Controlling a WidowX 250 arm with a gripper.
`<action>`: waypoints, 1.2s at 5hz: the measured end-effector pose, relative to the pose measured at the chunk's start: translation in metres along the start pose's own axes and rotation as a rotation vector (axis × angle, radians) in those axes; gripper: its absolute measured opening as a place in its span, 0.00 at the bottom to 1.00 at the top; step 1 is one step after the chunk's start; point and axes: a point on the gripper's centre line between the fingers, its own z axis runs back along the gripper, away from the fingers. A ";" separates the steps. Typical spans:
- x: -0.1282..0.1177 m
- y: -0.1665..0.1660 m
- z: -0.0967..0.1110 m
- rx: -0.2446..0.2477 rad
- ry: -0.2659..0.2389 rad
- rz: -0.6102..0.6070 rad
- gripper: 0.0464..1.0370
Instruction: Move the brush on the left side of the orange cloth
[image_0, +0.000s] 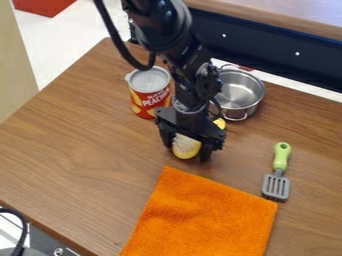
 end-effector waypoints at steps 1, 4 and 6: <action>-0.001 0.001 -0.001 -0.031 0.005 0.006 0.94; -0.017 0.010 0.009 -0.022 0.131 0.109 0.72; -0.033 0.007 0.039 -0.017 0.060 0.430 0.72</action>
